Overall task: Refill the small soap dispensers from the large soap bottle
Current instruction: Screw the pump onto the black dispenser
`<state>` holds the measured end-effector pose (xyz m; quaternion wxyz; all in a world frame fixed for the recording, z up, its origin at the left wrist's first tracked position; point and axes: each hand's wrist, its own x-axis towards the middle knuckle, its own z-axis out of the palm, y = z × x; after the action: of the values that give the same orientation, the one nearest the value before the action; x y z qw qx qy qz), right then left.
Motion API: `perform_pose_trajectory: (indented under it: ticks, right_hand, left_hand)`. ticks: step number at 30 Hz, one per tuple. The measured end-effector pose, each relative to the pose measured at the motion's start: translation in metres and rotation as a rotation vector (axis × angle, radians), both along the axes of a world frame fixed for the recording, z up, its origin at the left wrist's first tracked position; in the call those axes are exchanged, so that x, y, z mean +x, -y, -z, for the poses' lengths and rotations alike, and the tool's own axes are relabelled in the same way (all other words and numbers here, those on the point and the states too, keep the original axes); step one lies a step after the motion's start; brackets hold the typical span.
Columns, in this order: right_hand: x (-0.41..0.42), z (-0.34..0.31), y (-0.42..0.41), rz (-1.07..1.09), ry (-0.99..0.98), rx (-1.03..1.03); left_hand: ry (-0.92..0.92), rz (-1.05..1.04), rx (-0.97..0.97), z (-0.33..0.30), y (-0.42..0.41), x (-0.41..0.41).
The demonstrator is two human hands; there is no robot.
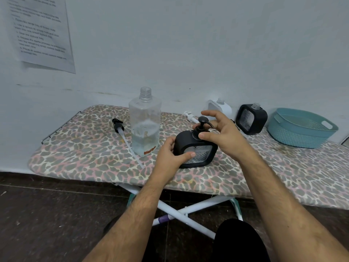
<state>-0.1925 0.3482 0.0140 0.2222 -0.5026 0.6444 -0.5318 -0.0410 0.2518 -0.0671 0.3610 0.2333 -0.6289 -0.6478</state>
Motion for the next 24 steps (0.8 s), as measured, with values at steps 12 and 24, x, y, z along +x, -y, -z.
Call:
perform_pose_trajectory:
  ticks: [12, 24]
  right_hand:
    - [0.006, 0.0, 0.001, 0.035, 0.024, 0.018]
    - [0.004, -0.009, 0.0, 0.043, -0.092, 0.019]
  left_hand:
    - [0.02, -0.013, -0.001, -0.001, 0.0, 0.0]
    - [0.012, -0.016, -0.004, 0.0, 0.0, -0.001]
